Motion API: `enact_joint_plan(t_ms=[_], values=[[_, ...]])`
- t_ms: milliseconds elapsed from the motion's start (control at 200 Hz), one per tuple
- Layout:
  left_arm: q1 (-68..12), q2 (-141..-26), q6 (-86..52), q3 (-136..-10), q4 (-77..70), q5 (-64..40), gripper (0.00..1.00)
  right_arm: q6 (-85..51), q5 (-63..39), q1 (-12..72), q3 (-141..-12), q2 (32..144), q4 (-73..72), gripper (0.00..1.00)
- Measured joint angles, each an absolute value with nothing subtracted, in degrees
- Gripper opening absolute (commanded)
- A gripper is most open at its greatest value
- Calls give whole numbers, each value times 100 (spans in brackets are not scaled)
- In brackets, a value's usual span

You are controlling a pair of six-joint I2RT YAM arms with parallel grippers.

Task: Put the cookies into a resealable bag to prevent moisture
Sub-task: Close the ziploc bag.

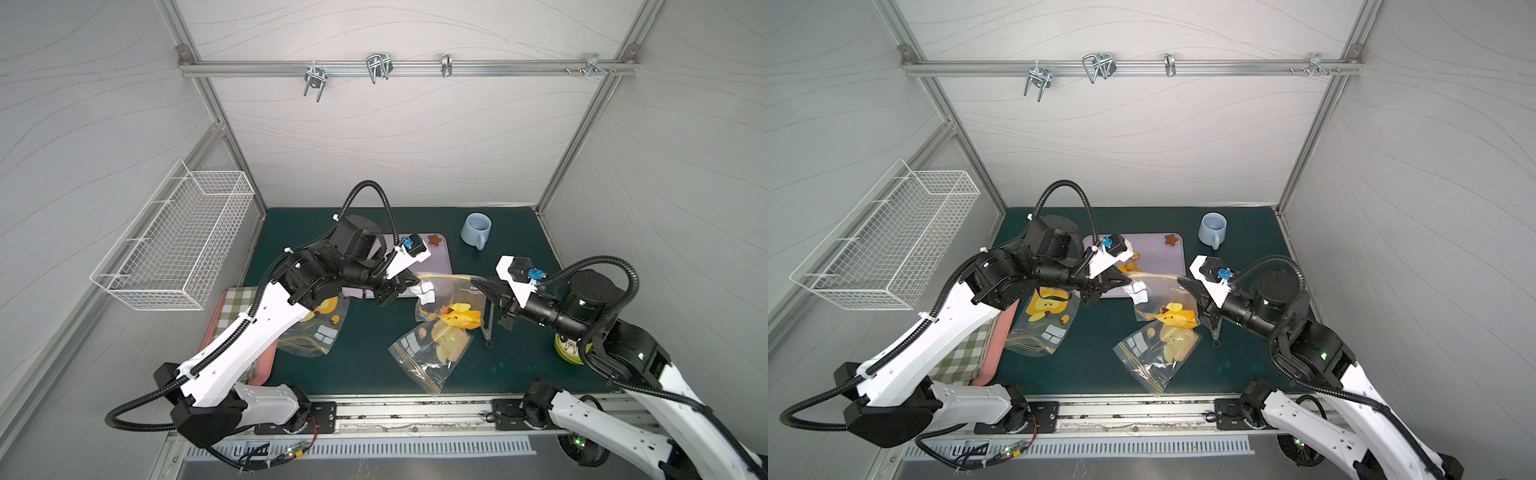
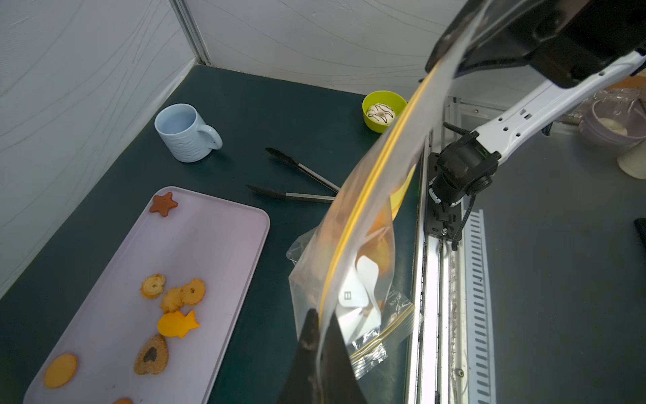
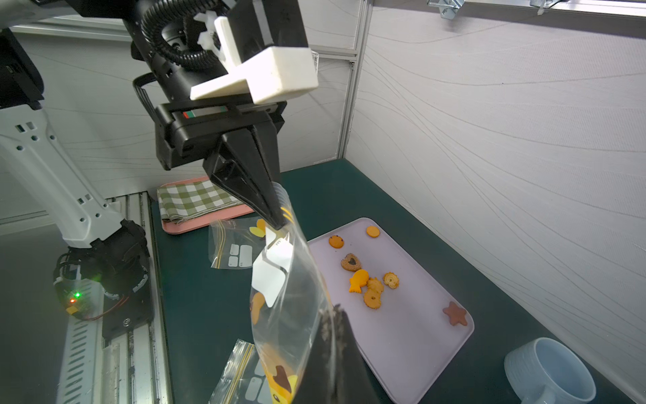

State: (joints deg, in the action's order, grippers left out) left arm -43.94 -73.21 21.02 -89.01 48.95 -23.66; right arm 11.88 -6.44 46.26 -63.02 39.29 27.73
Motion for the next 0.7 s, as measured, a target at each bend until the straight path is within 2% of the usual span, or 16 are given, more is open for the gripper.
enact_joint_plan(t_ms=[30, 125, 150, 165, 185, 215, 310, 345, 370, 440, 525, 545, 565, 585, 605, 700], values=[[-4392, -7308, 2126, -8882, 4899, -2351, 0, 1192, -628, 4626, -6302, 3927, 2777, 0], [-4377, -7282, 2130, -8844, 4893, -2344, 0, 1201, -591, 4626, -6300, 3918, 2792, 0], [-4366, -7279, 2134, -8842, 4895, -2342, 12, 1203, -576, 4626, -6296, 3913, 2792, 0], [-4366, -7277, 2132, -8842, 4897, -2346, 15, 1203, -574, 4626, -6292, 3911, 2792, 0], [-4366, -7277, 2145, -8840, 4895, -2340, 12, 1205, -556, 4626, -6287, 3905, 2794, 0], [-4362, -7275, 2121, -8840, 4897, -2335, 0, 1205, -528, 4626, -6281, 3889, 2794, 0], [-4329, -7275, 2126, -8836, 4888, -2331, 0, 1205, -467, 4626, -6246, 3848, 2792, 0], [-4327, -7275, 2128, -8836, 4888, -2335, 14, 1205, -456, 4626, -6228, 3835, 2792, 0], [-4327, -7275, 2128, -8836, 4884, -2335, 18, 1203, -447, 4626, -6222, 3826, 2794, 0], [-4313, -7275, 2091, -8833, 4880, -2316, 0, 1203, -390, 4626, -6217, 3798, 2794, 0], [-4285, -7275, 2108, -8831, 4845, -2320, 0, 1203, -349, 4626, -6217, 3767, 2792, 0], [-4285, -7275, 2095, -8831, 4840, -2322, 11, 1203, -349, 4626, -6217, 3765, 2792, 0], [-4285, -7275, 2099, -8831, 4831, -2327, 16, 1205, -346, 4626, -6217, 3763, 2792, 0], [-4283, -7273, 2115, -8831, 4821, -2329, 12, 1205, -340, 4626, -6215, 3760, 2792, 0], [-4285, -7273, 2088, -8829, 4816, -2331, 0, 1205, -325, 4626, -6215, 3758, 2792, 0], [-4250, -7266, 2143, -8823, 4799, -2370, 0, 1205, -287, 4626, -6215, 3732, 2792, 0]])
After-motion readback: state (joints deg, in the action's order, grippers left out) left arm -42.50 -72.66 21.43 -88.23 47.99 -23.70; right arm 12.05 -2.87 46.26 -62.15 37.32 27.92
